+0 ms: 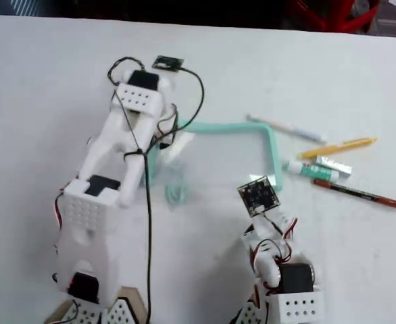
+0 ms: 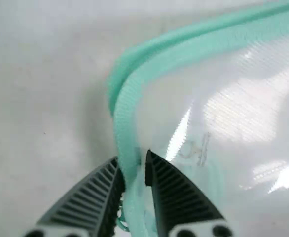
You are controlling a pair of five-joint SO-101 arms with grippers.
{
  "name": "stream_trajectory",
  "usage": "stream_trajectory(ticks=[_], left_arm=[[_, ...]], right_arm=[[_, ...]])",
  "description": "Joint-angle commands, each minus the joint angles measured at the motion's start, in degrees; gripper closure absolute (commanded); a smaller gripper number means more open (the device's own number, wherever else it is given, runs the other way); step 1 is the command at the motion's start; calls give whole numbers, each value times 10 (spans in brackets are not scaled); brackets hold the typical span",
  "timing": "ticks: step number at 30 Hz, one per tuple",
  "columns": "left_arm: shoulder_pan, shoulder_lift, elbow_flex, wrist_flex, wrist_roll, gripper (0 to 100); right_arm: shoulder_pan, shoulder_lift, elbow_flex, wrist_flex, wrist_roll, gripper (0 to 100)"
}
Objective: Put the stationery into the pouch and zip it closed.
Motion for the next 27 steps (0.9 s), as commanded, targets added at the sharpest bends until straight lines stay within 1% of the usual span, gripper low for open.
stream_trajectory(ticks=[1, 3, 7, 10, 13, 17, 21, 24, 27], left_arm=[[7, -5, -64, 55, -33, 976], [6, -10, -81, 69, -34, 976], [7, -34, -107, 72, -40, 976], [18, -92, -106, 72, -80, 976], [30, -178, -106, 72, -115, 976], [69, -291, -105, 72, -208, 977], [111, -368, -106, 72, -345, 977], [124, -386, -107, 71, -409, 977], [124, -386, -106, 71, -448, 977]], right_arm=[[0, -3, 4, 4, 3, 978], [0, -3, 4, 4, 3, 978], [0, -3, 4, 4, 3, 978], [0, -3, 4, 4, 3, 978], [0, -3, 4, 4, 3, 978], [0, -3, 4, 4, 3, 978], [0, -3, 4, 4, 3, 978], [0, -3, 4, 4, 3, 978], [-4, -3, 4, 4, 4, 978]])
